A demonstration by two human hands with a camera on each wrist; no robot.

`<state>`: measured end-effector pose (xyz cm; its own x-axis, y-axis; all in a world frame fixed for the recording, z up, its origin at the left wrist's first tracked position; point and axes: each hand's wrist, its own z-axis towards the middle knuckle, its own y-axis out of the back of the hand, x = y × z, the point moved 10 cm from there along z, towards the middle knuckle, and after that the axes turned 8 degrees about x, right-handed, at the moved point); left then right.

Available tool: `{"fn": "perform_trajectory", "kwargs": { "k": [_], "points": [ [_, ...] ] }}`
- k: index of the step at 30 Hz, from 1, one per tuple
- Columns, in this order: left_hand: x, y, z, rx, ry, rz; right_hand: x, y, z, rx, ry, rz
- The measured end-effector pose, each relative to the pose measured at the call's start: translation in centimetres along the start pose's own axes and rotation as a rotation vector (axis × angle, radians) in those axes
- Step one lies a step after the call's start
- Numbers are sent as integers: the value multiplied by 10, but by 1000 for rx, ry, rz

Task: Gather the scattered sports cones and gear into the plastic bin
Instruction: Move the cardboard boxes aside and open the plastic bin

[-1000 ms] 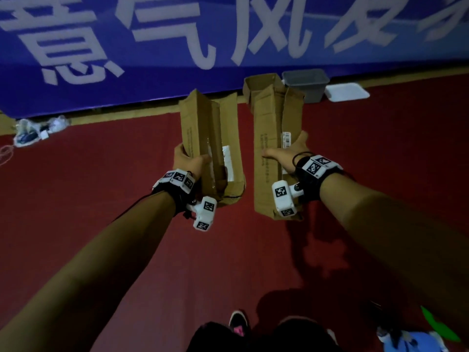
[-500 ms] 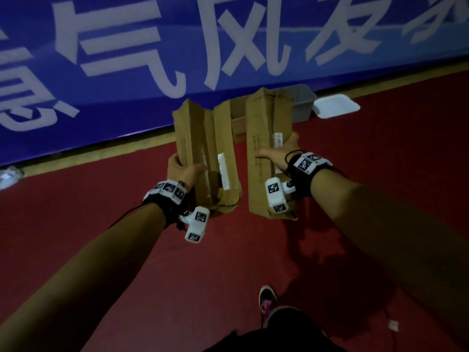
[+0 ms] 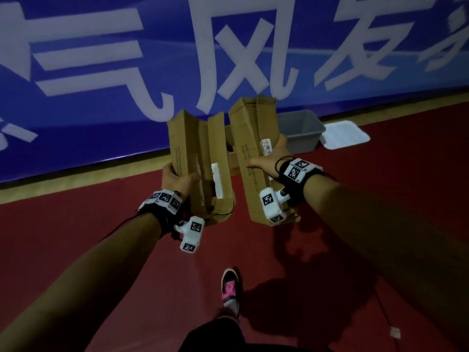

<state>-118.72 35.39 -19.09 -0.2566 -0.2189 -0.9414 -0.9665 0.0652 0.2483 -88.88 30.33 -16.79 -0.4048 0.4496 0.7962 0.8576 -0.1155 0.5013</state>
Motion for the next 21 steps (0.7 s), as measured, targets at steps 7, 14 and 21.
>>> {"fn": "perform_trajectory", "kwargs": {
  "k": [7, 14, 21],
  "points": [
    [-73, -45, 229, 86, -1, 49, 64, 43, 178, -96, -40, 77],
    [-119, -77, 396, 11, -45, 79, 85, 107, 337, -293, -82, 93],
    [-136, -104, 557, -149, 11, 137, 96, 136, 539, -288, -111, 177]
  ]
}}
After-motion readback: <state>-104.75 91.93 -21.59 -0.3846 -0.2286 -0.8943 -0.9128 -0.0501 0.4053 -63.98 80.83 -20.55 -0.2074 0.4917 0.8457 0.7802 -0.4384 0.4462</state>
